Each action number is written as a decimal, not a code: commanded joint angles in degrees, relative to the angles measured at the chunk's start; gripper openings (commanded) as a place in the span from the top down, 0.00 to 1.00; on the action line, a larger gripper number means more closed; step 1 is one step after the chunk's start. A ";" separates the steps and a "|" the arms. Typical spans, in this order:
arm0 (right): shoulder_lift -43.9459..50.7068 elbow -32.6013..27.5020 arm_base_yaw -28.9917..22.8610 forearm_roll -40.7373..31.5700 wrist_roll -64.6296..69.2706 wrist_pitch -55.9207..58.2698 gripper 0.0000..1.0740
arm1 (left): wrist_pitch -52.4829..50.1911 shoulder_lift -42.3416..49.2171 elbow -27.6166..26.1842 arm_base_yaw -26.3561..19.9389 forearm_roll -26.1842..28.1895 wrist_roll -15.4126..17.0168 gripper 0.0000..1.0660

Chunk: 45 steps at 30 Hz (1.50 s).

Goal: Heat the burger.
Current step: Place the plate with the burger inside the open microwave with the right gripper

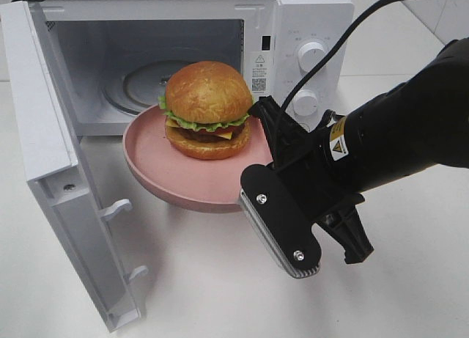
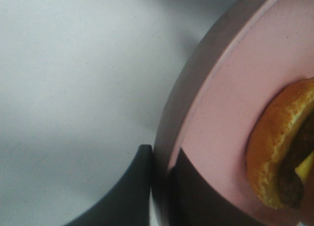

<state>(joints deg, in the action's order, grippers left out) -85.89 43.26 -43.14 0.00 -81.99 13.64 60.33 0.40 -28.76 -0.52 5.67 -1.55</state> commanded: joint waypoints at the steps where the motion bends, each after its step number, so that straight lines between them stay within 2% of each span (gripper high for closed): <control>1: 0.46 0.40 0.23 0.80 -0.17 -5.90 1.00 | -0.86 1.03 0.17 0.23 0.11 -0.06 0.06; 9: -2.46 0.97 0.23 0.86 -0.17 -7.16 1.00 | -0.86 1.03 0.17 0.23 0.11 -0.06 0.06; 17: -6.70 5.27 0.23 0.86 -0.17 -7.16 1.00 | -0.86 1.03 0.17 0.23 0.11 -0.06 0.06; 27: -13.64 13.52 0.40 6.42 7.16 -6.53 1.00 | -0.86 1.03 0.17 0.23 0.11 -0.06 0.06; 42: -22.17 25.55 0.46 7.33 8.42 -0.11 1.00 | -0.86 1.03 0.17 0.23 0.11 -0.06 0.06; 45: -24.58 28.88 0.97 9.68 11.12 0.86 1.00 | -0.86 1.03 0.17 0.23 0.11 -0.06 0.06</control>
<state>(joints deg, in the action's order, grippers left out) -110.41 70.07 -42.74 7.79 -72.36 17.36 60.33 0.40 -28.76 -0.52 5.67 -1.55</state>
